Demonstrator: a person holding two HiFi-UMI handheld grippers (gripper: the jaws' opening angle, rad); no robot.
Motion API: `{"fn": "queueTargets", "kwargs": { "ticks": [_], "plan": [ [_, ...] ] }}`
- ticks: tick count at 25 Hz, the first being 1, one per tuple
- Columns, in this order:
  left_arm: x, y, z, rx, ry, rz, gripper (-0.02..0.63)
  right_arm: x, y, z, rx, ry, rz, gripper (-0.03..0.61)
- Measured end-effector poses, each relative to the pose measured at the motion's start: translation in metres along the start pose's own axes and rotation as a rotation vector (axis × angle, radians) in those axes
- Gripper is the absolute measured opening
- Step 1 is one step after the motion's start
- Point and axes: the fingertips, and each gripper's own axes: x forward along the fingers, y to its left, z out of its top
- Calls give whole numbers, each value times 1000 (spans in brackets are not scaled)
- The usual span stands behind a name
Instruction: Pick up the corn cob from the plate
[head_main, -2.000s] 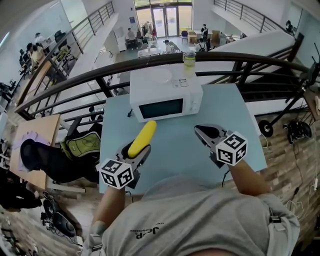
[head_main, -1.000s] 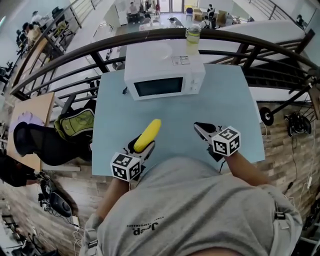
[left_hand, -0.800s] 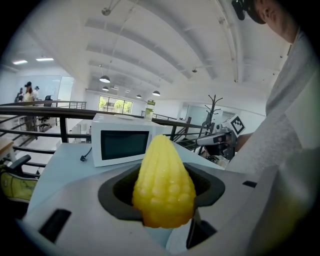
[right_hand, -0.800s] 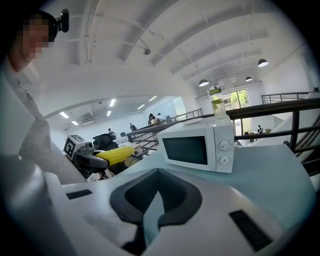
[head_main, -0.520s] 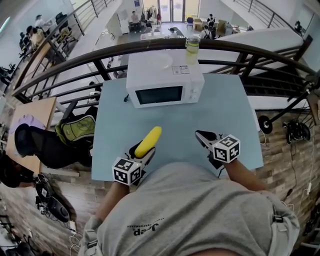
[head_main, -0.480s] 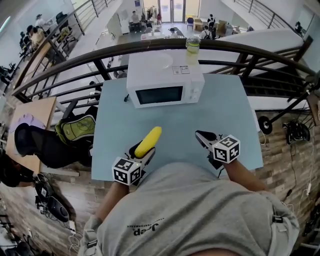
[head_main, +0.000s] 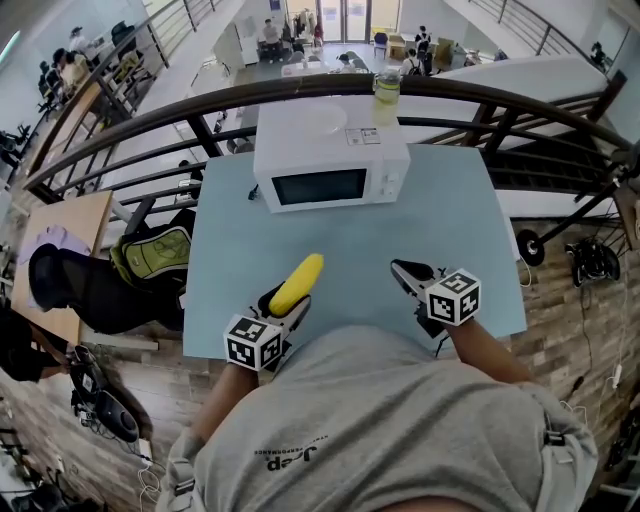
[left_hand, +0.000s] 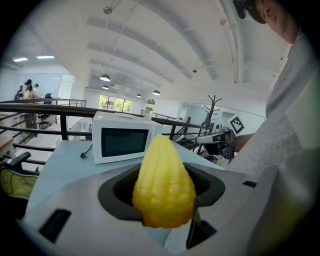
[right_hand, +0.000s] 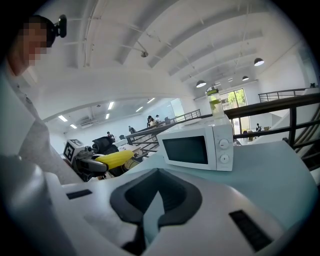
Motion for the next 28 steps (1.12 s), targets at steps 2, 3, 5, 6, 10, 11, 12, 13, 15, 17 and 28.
{"fn": "queueTargets", "kwargs": {
  "ticks": [2, 3, 5, 6, 10, 11, 12, 13, 15, 17, 28],
  "plan": [
    [0, 0, 1, 1, -1, 0, 256, 1, 0, 1, -3, 1, 1, 15],
    [1, 0, 1, 1, -1, 0, 256, 1, 0, 0, -4, 1, 2, 15],
    [1, -1, 1, 3, -1, -1, 256, 1, 0, 0, -4, 2, 3, 14],
    [1, -2, 1, 3, -2, -2, 256, 1, 0, -1, -3, 2, 4, 15],
    [1, -2, 1, 6, 0, -1, 256, 0, -1, 1, 2, 0, 6, 15],
    [0, -2, 2, 7, 0, -2, 256, 0, -1, 2, 2, 0, 7, 14],
    [0, -2, 2, 8, 1, -2, 256, 0, -1, 2, 2, 0, 7, 14],
    [0, -2, 1, 8, 2, -3, 256, 0, -1, 2, 1, 0, 7, 14],
    [1, -3, 1, 9, 5, -3, 256, 0, -1, 2, -10, 4, 3, 14],
    [1, -3, 1, 11, 8, -3, 256, 0, -2, 1, -31, 12, -2, 14],
    [5, -1, 4, 21, 15, -2, 256, 2, -6, 3, -49, 18, -1, 14]
  ]
}}
